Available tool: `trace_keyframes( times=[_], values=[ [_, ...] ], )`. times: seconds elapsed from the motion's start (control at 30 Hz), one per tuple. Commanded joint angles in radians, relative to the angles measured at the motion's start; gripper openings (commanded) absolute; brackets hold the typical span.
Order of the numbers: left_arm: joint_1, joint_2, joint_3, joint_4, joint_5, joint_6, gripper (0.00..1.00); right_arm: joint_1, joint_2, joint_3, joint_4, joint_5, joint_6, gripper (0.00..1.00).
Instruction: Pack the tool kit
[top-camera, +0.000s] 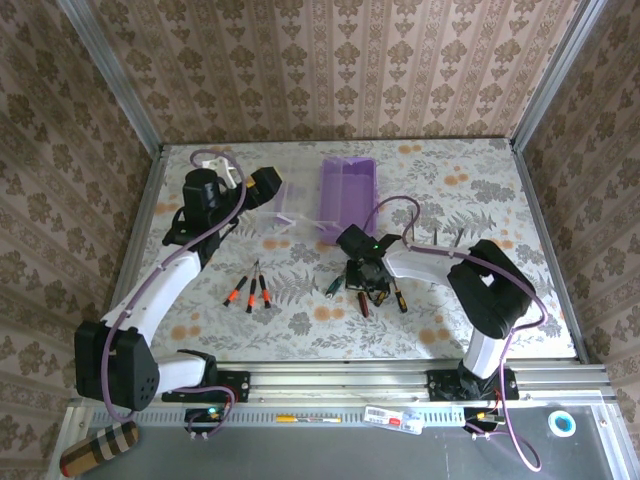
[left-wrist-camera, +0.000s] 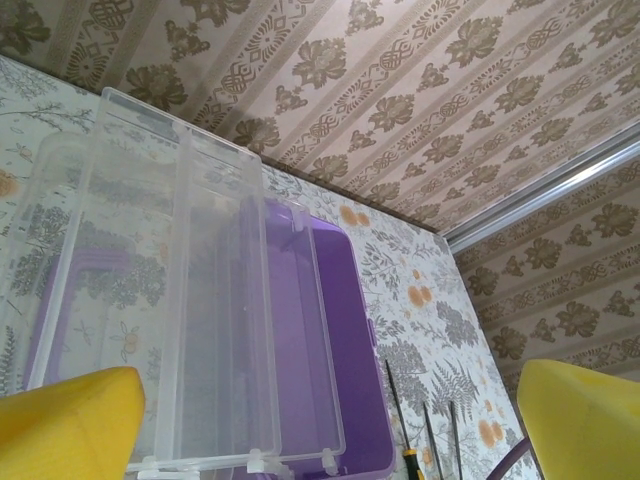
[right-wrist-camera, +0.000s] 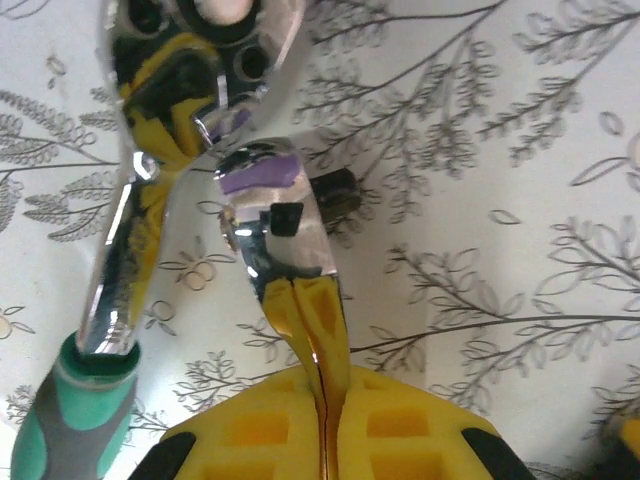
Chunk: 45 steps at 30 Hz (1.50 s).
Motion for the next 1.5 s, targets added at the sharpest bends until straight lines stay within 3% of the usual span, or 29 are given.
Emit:
trace_keyframes(
  times=[0.0,0.27,0.47,1.07,1.47],
  values=[
    [-0.009,0.015,-0.003,0.029,0.011,0.017,0.97,-0.02,-0.056,-0.028,-0.005,0.042,-0.003,0.06],
    [-0.01,0.032,0.003,0.047,0.044,0.006,0.97,-0.048,-0.186,-0.02,-0.045,0.049,-0.033,0.05],
    [-0.02,0.038,-0.007,0.08,0.063,0.003,0.97,-0.122,-0.21,0.086,-0.097,0.04,-0.11,0.05],
    [-0.018,0.043,-0.015,0.127,0.103,0.018,1.0,-0.315,0.332,0.754,-0.104,-0.165,-0.219,0.04],
    [-0.013,0.049,-0.019,0.15,0.117,-0.001,1.0,-0.355,0.55,0.968,-0.116,-0.245,-0.152,0.03]
  ],
)
